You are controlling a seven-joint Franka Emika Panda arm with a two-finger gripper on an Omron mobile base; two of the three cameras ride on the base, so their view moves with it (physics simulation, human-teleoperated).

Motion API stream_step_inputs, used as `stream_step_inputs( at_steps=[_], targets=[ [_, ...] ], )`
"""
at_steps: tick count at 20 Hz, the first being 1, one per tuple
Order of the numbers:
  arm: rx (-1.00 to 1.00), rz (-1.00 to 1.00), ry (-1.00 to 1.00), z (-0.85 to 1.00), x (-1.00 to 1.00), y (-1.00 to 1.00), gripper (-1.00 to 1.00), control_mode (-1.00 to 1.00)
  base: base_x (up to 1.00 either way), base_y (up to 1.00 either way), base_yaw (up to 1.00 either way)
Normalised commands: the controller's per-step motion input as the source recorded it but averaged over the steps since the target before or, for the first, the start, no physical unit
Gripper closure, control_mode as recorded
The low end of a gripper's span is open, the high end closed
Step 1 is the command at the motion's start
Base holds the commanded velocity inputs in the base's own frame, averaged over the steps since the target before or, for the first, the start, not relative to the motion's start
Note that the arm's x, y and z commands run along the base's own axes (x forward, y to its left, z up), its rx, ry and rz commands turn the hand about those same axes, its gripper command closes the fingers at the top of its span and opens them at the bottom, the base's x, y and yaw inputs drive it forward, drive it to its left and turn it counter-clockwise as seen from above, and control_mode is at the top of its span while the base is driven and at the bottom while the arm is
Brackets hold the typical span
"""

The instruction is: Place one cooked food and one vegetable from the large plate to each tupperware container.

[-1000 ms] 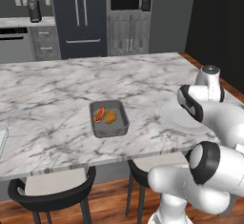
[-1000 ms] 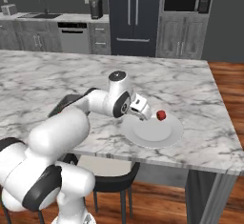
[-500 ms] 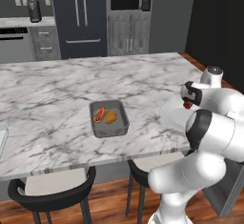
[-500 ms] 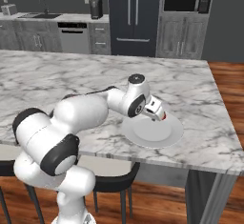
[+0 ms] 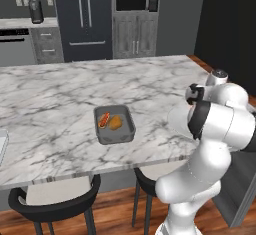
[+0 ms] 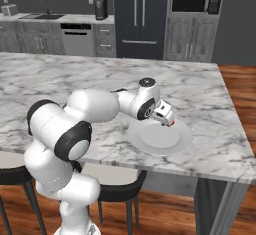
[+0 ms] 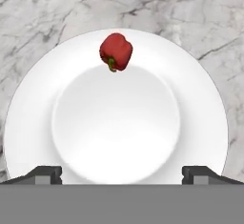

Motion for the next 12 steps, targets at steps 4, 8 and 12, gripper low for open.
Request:
stream_step_inputs(
  at_steps=[4, 8, 12],
  targets=[
    [0.0, 0.0, 0.07, -0.29, 0.33, -0.08, -1.0, -1.0, 0.0, 0.0, 0.0],
    [0.0, 0.0, 0.05, -0.13, 0.35, -0.23, -1.0, -1.0, 0.0, 0.0, 0.0],
    [0.0, 0.0, 0.09, -0.2, 0.39, -0.25, -1.0, -1.0, 0.0, 0.0, 0.0]
  ],
)
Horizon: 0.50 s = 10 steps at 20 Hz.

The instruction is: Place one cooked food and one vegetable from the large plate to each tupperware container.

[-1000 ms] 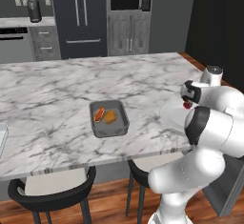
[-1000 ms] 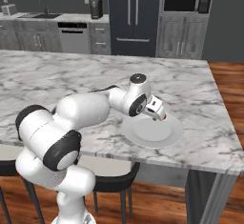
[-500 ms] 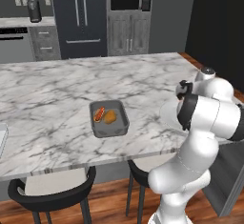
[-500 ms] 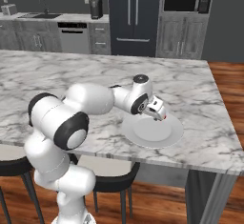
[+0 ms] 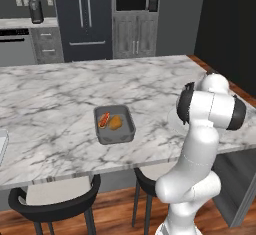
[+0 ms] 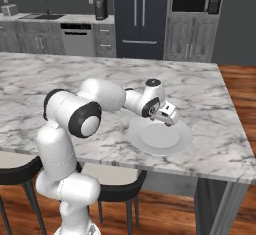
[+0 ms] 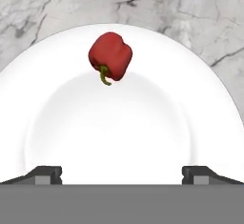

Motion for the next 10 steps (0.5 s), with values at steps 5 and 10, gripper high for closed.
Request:
stream_step_inputs(
  at_steps=[5, 10],
  targets=[
    [0.0, 0.0, 0.07, -0.17, 0.34, -0.09, -1.0, -1.0, 0.0, 0.0, 0.0],
    [0.0, 0.0, 0.08, -0.21, 0.43, 0.0, -1.0, -1.0, 0.0, 0.0, 0.0]
  ],
)
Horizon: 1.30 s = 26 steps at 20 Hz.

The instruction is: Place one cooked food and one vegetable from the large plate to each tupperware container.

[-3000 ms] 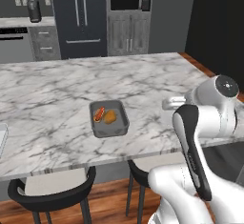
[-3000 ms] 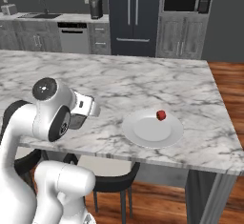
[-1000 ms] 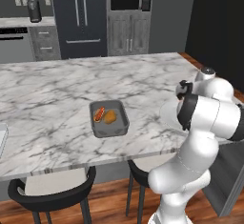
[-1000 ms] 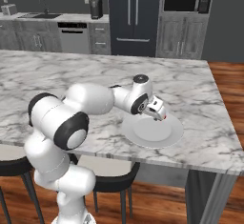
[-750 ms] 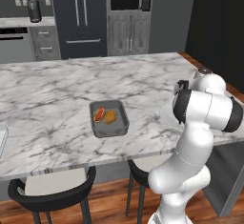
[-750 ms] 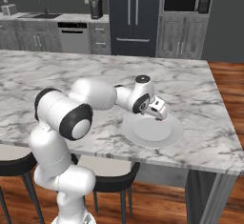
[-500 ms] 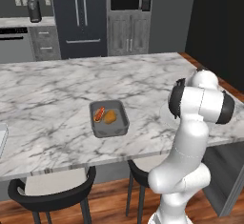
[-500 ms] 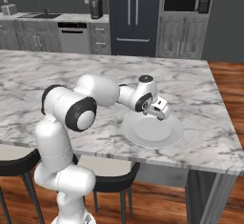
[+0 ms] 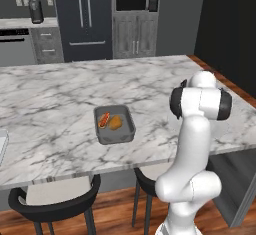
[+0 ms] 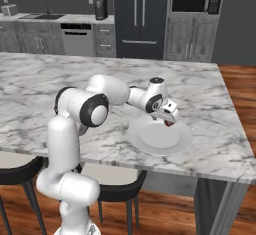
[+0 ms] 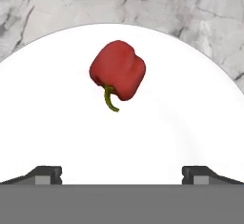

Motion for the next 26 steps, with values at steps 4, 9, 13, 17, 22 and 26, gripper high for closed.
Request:
stream_step_inputs(
  at_steps=[4, 9, 13, 17, 22, 26],
  targets=[
    [0.04, 0.0, 0.05, -0.16, 0.42, -0.14, -1.0, -1.0, 0.0, 0.0, 0.0],
    [0.04, 0.0, 0.05, -0.23, 0.37, -0.26, -1.0, -1.0, 0.0, 0.0, 0.0],
    [0.03, 0.0, 0.07, -0.27, 0.48, -0.23, -1.0, -1.0, 0.0, 0.0, 0.0],
    [0.0, -0.02, 0.09, -0.34, 0.38, 0.0, -1.0, -1.0, 0.0, 0.0, 0.0],
    [0.0, -0.05, 0.05, -0.34, 0.19, 0.0, 1.0, -1.0, 0.0, 0.0, 0.0],
    [0.01, -0.13, 0.07, -0.38, -0.26, 0.01, 1.0, -1.0, 0.0, 0.0, 0.0]
  ],
)
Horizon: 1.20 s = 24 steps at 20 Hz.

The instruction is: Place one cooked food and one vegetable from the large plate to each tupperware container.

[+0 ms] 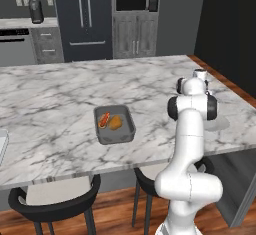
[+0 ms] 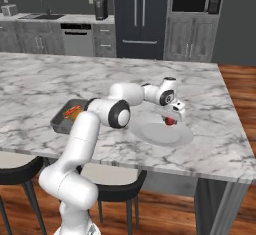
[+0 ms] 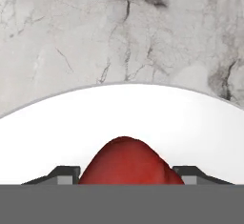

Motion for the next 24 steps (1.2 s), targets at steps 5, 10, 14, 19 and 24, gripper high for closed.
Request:
stream_step_inputs(
  at_steps=[5, 10, 14, 19, 24],
  targets=[
    [0.11, -0.17, 0.0, -0.24, -0.96, 0.0, 1.0, -1.0, 0.0, 0.0, 0.0],
    [0.1, -0.19, -0.03, -0.21, -0.94, 0.14, 1.0, -1.0, 0.0, 0.0, 0.0],
    [0.0, -0.16, -0.16, 0.43, -0.62, 0.16, 1.0, -1.0, 0.0, 0.0, 0.0],
    [0.0, -0.12, -0.14, 0.57, -0.85, 0.31, 1.0, -1.0, 0.0, 0.0, 0.0],
    [-0.05, 0.0, -0.12, 0.55, -0.64, 0.52, 1.0, -1.0, 0.0, 0.0, 0.0]
  ],
)
